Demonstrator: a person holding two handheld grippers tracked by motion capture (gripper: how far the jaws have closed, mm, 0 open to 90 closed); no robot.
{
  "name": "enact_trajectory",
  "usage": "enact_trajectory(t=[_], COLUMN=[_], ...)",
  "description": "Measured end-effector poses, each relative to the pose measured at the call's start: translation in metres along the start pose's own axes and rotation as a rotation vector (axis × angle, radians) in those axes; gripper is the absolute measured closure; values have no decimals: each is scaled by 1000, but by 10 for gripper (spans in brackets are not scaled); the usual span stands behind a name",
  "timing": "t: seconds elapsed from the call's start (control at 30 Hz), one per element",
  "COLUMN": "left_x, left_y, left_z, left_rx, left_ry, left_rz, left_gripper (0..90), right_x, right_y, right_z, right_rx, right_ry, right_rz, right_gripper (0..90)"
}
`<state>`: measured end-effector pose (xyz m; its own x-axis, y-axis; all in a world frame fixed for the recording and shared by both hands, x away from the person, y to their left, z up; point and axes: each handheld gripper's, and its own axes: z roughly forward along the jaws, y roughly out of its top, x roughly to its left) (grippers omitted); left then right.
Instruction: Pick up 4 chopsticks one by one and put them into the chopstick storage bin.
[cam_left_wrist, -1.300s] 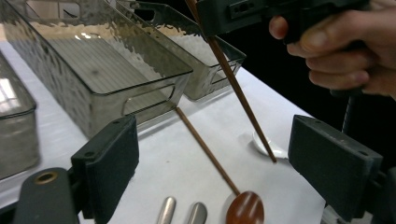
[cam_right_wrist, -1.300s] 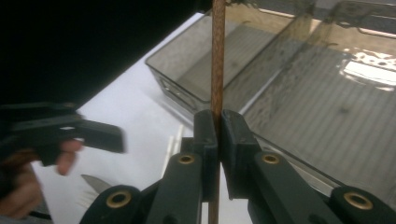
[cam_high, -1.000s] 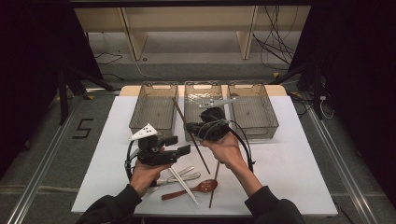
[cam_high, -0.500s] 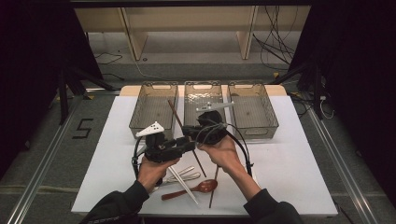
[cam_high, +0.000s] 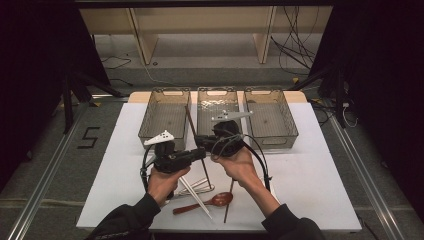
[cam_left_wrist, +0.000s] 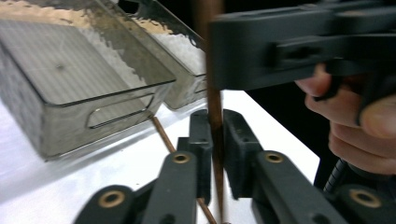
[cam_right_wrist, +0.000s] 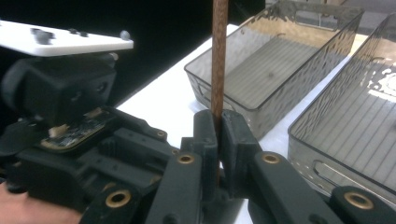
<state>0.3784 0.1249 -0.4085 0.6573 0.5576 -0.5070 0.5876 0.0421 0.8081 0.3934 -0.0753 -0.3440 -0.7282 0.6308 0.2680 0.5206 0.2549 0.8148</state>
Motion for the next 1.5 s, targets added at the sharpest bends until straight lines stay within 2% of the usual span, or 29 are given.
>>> enact_trajectory(t=[0.13,0.23,0.37,0.47,0.5,0.63,0.77,1.0,1.23,1.3,1.5], left_x=[-3,0,9,18,20,30,44,64,78,82,102], left_y=[3,7,16,26,29,44,58,84,108,114,125], left_z=[-1,-4,-14,-23,-26,-41,-47,-52,-52,-51,-42], left_rx=[22,42,48,47,45,23,15,10,-21,-25,-22], left_ry=[16,35,83,106,118,181,236,291,332,345,400], left_rz=[22,39,68,61,71,98,97,88,83,98,77], left_gripper=[839,840,840,839,839,839,838,836,835,834,833], right_x=[0,-4,-14,-23,-27,-35,-40,-44,-49,-49,-48], right_y=[0,0,-8,-18,-22,-39,-52,-66,-74,-74,-75], right_z=[-2,-9,-22,-30,-33,-43,-52,-57,-58,-58,-57], right_rx=[-4,-9,-5,21,30,53,62,103,111,111,121], right_ry=[4,7,0,-30,-36,-50,-70,-98,-108,-106,-97], right_rz=[-6,-9,-3,6,12,23,22,19,30,30,29], right_gripper=[831,700,551,450,427,377,334,286,275,274,275])
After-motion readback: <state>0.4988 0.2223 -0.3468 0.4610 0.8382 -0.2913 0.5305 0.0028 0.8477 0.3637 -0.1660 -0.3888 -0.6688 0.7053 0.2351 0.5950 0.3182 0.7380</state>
